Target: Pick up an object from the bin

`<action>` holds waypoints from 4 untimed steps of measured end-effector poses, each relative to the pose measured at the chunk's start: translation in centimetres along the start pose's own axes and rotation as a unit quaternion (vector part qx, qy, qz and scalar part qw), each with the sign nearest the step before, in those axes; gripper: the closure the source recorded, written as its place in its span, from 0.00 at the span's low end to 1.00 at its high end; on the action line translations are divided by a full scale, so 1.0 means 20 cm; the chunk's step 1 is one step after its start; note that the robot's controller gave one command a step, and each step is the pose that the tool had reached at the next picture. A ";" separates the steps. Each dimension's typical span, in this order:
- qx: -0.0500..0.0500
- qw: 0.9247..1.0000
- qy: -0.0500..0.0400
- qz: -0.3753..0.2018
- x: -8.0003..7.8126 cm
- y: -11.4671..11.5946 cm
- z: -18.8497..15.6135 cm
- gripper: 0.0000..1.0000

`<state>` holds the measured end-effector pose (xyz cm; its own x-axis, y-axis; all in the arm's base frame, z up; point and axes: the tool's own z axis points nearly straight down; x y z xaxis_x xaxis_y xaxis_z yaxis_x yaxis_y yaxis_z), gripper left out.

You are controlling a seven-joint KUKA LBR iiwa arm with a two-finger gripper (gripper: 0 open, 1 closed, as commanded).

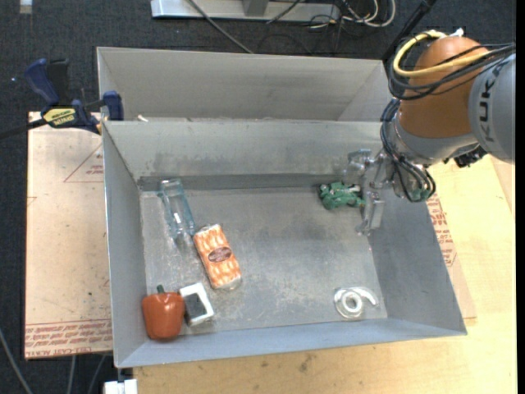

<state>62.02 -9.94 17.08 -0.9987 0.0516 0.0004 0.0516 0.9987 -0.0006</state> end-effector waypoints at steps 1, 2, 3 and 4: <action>-0.001 1.000 -0.002 -0.008 -0.02 0.00 -0.17 0.00; -0.001 0.991 -0.003 0.137 -0.06 0.14 -0.14 0.00; -0.001 0.999 -0.001 0.032 -0.06 0.24 -0.03 0.00; -0.001 0.999 -0.001 -0.046 -0.12 0.37 -0.09 0.00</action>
Offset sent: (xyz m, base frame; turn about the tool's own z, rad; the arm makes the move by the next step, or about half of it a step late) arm 0.0291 0.0802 0.0025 0.0089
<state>64.82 -2.60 18.96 -0.9992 -0.0395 -0.0023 -0.0395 0.9992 0.0005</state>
